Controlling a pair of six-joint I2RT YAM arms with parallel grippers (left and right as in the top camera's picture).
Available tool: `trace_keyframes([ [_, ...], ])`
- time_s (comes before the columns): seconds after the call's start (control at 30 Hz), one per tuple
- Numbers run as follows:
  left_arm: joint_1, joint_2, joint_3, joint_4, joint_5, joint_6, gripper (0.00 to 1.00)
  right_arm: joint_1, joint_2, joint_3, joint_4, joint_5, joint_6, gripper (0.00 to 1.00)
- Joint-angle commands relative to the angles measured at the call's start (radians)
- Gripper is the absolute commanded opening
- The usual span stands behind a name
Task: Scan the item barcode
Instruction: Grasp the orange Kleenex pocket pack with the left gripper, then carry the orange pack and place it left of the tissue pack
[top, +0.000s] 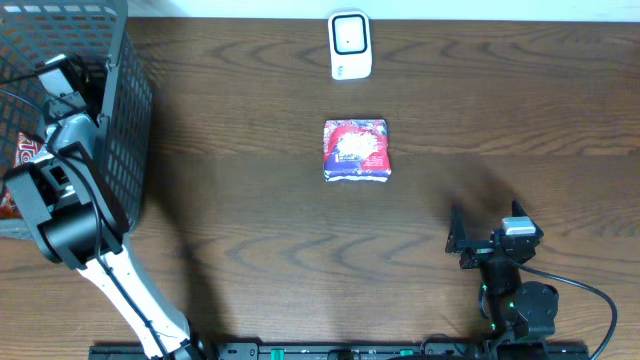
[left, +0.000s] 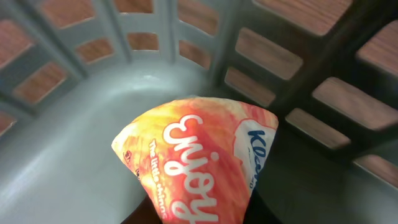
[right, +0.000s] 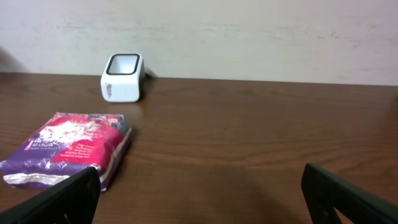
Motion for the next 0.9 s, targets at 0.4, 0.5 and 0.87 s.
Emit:
trace_keyframes([
  [0.4,-0.007,-0.46,0.011,-0.228,-0.005,-0.167,0.07,0.008,-0.004,-0.001,-0.005,0.008,-0.015,0.99],
  [0.5,-0.007,-0.537,0.011,-0.288,-0.005,-0.188,0.07,0.008,-0.004,-0.001,-0.005,0.008,-0.014,0.99],
  [0.87,-0.062,-0.914,0.011,-0.524,0.454,-0.469,0.07,0.008,-0.004,-0.001,-0.005,0.008,-0.014,0.99],
])
